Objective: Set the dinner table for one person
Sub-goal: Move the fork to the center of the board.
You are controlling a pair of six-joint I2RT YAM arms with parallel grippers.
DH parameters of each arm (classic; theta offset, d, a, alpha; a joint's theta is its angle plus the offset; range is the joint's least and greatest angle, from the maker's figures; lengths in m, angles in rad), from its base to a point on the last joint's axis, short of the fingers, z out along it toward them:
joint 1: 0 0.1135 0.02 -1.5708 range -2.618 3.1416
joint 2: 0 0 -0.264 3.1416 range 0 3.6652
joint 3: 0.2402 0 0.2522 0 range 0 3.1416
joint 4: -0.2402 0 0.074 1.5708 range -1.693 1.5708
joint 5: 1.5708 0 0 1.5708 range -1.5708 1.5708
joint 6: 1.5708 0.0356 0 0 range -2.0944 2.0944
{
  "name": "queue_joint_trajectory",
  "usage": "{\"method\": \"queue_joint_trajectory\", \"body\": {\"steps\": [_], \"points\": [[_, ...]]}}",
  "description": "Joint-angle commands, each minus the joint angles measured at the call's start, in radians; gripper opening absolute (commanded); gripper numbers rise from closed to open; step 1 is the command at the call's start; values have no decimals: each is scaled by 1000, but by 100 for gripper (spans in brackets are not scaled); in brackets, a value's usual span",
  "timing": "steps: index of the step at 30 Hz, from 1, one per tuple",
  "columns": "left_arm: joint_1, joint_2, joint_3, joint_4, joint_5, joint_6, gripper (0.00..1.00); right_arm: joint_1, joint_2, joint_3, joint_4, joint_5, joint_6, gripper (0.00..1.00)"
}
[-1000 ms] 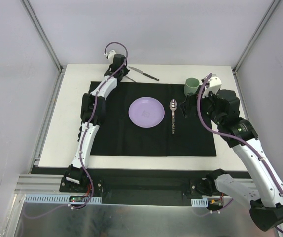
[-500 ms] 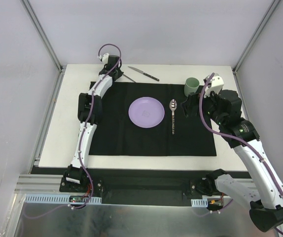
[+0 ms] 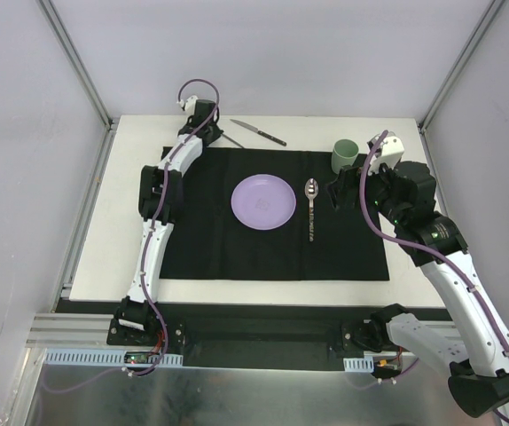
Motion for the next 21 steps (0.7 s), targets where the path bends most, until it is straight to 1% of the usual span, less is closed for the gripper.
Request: {"method": "queue_joint_trajectory", "body": {"steps": [1,5,11,21], "points": [[-17,-157,-47,86,32,28,0,-7,-14,32,18,-2,14,98],[-23,-151,-37,113,110,-26,0,-6,-6,32,21,-4,12,98],[-43,-102,-26,130,161,-72,0,-9,-12,21,21,2,14,98],[-86,-30,-15,125,167,-144,0,-10,-29,21,10,13,14,98]]}}
